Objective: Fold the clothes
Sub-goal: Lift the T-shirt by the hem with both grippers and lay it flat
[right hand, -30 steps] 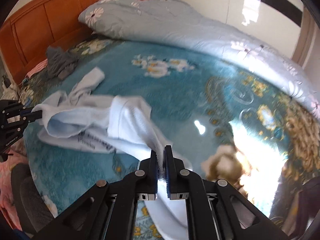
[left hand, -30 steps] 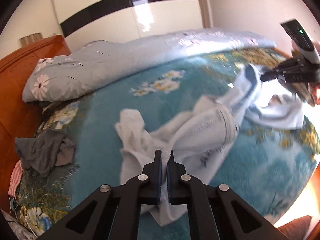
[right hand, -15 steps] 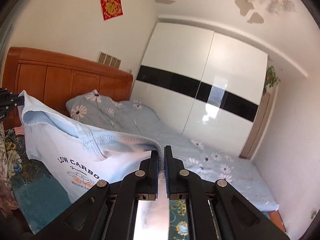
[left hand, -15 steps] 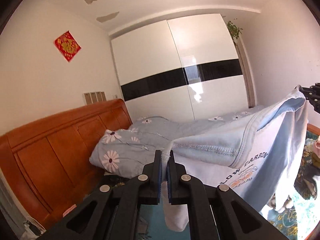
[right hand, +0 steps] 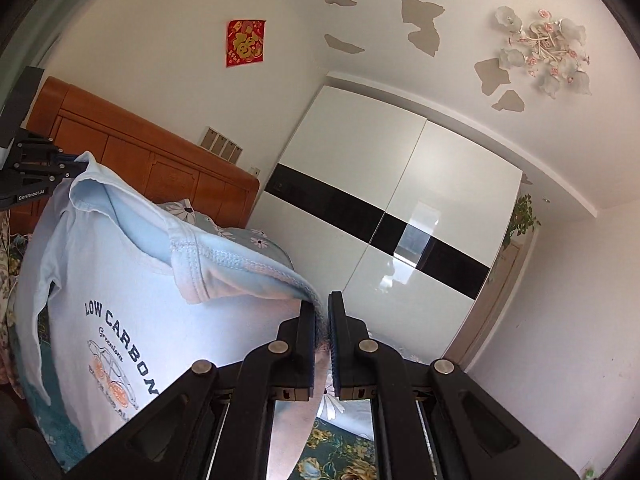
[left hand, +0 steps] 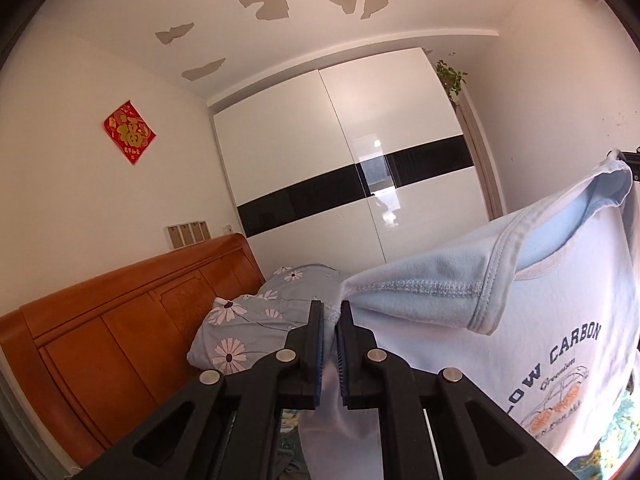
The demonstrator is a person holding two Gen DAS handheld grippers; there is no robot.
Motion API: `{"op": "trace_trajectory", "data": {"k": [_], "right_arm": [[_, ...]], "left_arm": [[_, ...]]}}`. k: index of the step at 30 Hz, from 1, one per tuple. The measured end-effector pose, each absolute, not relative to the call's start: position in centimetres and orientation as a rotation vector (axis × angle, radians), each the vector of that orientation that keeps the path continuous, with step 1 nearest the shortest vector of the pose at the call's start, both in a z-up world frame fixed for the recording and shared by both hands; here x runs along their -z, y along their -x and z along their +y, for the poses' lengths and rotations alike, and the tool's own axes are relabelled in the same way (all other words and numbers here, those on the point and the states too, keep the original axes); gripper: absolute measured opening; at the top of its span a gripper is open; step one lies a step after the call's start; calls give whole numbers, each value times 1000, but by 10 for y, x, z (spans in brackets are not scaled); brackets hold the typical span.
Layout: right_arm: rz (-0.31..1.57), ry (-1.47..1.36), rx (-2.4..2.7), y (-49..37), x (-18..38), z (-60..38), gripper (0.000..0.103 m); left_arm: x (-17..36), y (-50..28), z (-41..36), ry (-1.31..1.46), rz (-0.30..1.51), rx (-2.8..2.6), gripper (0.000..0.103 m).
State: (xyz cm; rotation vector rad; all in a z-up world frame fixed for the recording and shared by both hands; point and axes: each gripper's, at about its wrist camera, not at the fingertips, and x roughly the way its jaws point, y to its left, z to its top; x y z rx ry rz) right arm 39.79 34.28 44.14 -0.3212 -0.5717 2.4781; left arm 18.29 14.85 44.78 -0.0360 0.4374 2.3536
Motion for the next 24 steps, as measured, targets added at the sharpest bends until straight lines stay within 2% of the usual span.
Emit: {"op": "trace_trajectory", "data": {"k": [5,12,17,24], "right_arm": [[-465,568,-2468,-328,-377,413,5],[-209,910,-2386,-210,-237,532,5],[-107,1113,-2310,-145,-148,585,5],[-73,1261,-2208,-92,-72,638,5]], "left_arm": [[-387,-127,224,192,572,-2327,9],[-236,-29,342,521,732,-2241,9],[-129,12,402,704,843,-2185,9],[-56,60,451,824,893,-2157,9]]}}
